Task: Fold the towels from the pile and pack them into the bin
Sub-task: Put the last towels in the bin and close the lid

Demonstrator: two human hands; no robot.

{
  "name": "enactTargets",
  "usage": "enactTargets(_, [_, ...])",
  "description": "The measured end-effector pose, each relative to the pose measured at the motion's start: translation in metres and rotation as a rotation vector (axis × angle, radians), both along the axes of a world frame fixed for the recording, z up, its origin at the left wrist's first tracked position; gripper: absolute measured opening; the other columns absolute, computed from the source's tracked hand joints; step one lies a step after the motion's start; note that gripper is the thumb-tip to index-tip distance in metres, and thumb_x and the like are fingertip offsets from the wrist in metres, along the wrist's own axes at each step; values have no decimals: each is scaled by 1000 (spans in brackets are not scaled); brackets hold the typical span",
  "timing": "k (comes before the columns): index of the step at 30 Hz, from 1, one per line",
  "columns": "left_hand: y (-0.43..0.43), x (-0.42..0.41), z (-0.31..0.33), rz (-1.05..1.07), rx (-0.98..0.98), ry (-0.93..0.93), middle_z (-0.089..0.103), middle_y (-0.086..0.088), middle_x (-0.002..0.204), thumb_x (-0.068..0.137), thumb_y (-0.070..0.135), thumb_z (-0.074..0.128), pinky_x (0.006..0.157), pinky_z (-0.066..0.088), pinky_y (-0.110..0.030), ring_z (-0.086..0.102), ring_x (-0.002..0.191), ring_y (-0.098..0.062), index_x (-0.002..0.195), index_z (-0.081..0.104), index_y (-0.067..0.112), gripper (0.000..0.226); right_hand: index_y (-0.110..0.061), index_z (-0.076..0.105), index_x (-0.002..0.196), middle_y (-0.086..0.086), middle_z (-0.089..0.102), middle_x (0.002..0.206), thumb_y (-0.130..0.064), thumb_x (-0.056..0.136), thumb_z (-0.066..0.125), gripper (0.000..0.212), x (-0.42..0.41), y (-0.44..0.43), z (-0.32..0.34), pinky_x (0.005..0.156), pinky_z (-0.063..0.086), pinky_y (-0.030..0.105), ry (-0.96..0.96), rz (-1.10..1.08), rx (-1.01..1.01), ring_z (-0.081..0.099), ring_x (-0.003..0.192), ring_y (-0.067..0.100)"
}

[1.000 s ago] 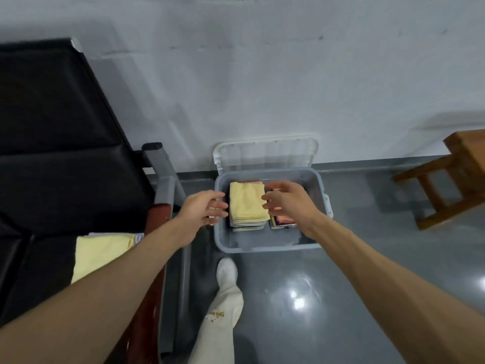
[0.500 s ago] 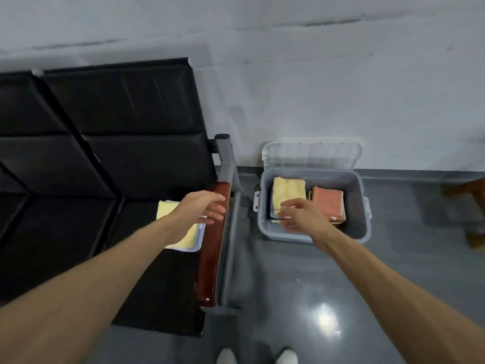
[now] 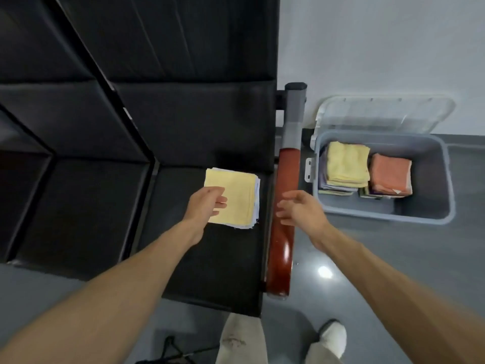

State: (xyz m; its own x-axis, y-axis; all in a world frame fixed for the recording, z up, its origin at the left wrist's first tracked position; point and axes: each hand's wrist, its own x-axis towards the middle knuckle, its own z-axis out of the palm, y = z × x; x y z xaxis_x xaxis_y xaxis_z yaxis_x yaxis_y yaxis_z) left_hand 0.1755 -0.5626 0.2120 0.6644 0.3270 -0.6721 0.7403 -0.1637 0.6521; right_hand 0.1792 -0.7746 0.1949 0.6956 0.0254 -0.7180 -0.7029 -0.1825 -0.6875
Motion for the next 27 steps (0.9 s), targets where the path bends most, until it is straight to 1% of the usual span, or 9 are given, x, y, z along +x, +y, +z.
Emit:
enactTargets(6, [58,30,-52,-79,-9,54,63,-2,113,96,26,52,91,47,-31,60,101,-13,119,59,18,26,-11,42,134,-2,59,100,-20,92,61,47,33,77,-55,95,52,42,102,-14,-56,62,102,21])
enactTargets(9, [84,43,-89,-96,17,109,55,0,125,93,26,57,86,38,-28,52,103,-10,133,47,19,42,-12,34,141,3,57,122,-34,90,64,64,48,99,-90,97,46,35,148,-16,-91,56,109,19])
enactTargets(12, [101,48,-125,-108,40,161,41,-1,143,91,37,62,97,32,-33,44,119,-14,146,35,23,63,-12,26,145,4,47,135,-45,88,64,76,55,110,-126,90,37,28,179,9,-134,49,115,20])
enactTargets(14, [106,48,-150,-156,24,202,32,-1,153,90,47,60,109,27,-40,37,135,-19,152,24,29,74,-11,25,146,6,43,139,-52,87,62,81,59,117,-156,100,39,33,187,2,-170,47,123,25])
enactTargets(17, [105,49,-182,-176,-66,227,31,2,156,82,61,61,114,26,-44,36,138,-20,154,13,32,91,-9,27,143,12,42,140,-59,88,53,79,62,125,-191,105,41,47,201,-24,-233,47,124,30])
enactTargets(19, [104,55,-205,-163,-102,232,42,3,149,73,70,63,110,35,-47,47,129,-20,152,18,34,98,-8,24,144,12,40,140,-61,89,49,81,65,129,-211,106,40,49,205,-43,-262,44,126,31])
enactTargets(22, [101,62,-230,-161,-107,205,55,5,129,84,58,62,97,45,-43,56,111,-17,144,33,31,72,-7,22,146,9,35,143,-63,88,48,84,67,133,-232,108,37,49,200,-61,-288,40,129,30])
enactTargets(24, [97,63,-243,-176,-48,176,52,3,127,84,57,62,98,46,-45,56,109,-19,139,39,30,66,-6,22,147,8,28,146,-62,89,47,84,65,135,-242,110,34,49,170,-49,-325,34,133,30])
enactTargets(27, [95,58,-253,-114,-17,160,48,1,130,74,65,67,98,47,-49,56,109,-20,138,41,27,79,-8,24,146,11,28,145,-57,92,47,76,63,137,-249,109,34,48,133,-51,-363,36,131,31])
